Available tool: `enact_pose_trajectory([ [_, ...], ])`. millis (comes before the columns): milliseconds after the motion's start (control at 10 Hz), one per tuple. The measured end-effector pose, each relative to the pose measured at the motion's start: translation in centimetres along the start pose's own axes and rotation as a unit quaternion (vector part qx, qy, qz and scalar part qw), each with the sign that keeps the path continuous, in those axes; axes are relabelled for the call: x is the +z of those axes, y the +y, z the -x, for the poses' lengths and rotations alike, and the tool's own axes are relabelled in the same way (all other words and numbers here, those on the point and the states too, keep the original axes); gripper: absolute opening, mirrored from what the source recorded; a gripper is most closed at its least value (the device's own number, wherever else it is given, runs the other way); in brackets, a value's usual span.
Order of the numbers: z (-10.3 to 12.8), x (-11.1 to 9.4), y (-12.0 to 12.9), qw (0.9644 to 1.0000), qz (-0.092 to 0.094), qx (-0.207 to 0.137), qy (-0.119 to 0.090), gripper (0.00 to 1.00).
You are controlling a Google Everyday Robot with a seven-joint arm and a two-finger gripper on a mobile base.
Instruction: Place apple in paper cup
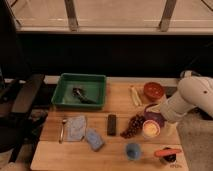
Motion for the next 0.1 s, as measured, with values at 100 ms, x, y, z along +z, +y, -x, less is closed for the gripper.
enact_pose_trajectory([
  [100,-0.13,-0.15,-0.14,1.0,-0.003,0.005,0.003,0.8],
])
